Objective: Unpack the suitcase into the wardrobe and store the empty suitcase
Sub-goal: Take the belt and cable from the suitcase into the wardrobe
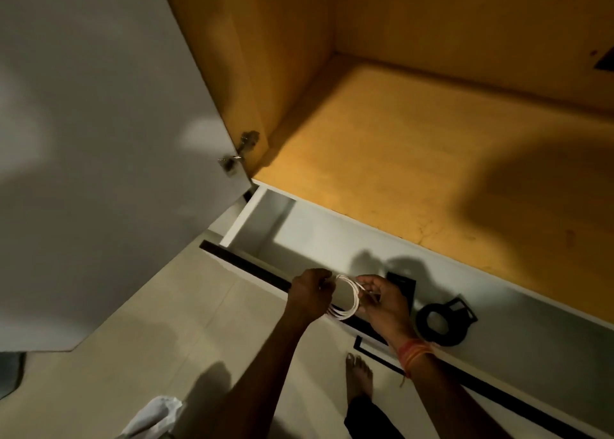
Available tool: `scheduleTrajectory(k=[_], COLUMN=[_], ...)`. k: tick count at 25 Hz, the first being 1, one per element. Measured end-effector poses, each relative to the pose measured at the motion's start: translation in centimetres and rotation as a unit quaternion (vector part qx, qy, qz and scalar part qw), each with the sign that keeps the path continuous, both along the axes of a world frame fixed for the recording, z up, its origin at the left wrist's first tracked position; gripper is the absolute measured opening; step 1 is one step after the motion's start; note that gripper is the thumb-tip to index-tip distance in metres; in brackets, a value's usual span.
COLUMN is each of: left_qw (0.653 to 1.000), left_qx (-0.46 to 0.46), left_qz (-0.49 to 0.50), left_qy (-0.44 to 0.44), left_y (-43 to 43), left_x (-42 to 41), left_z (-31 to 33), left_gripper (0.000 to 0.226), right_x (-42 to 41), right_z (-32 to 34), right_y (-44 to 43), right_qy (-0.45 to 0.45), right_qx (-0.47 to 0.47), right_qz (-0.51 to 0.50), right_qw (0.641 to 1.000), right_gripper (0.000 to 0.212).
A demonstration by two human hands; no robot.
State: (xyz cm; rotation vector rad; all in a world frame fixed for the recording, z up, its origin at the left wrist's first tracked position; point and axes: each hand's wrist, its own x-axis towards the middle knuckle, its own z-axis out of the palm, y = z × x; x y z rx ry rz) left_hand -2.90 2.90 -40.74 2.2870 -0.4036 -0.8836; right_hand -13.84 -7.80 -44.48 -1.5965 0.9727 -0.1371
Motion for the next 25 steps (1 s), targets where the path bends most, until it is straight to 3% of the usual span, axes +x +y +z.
scheduleTrajectory(k=[6, 13, 20, 25], left_qw=[0.996, 0.980, 0.980, 0.988], left_qx=[0.080, 0.183, 0.194, 0.152], left_qz=[-0.038, -0.067, -0.034, -0.028], left_qy=[0.023, 0.031, 0.013, 0.002], left_y=[-6.7, -10.7, -10.7, -10.1], left_x=[3.4, 3.1, 4.2, 5.1], left_z=[-8.9, -17.4, -18.8, -17.0], left_gripper=[0.025, 0.029, 0.030, 0.035], right_x=[2.7, 3.4, 3.3, 2.2], right_z=[-7.0, -14.4, -14.8, -14.1], right_y=[-5.0, -4.0, -5.9, -5.9], right_qy=[0.055, 0.241, 0.213, 0.194], right_qx=[-0.071, -0.164, -0.109, -0.128], right_qz=[0.038, 0.105, 0.207, 0.171], right_qw=[0.995, 0.951, 0.948, 0.958], right_gripper=[0.024, 0.032, 0.051, 0.038])
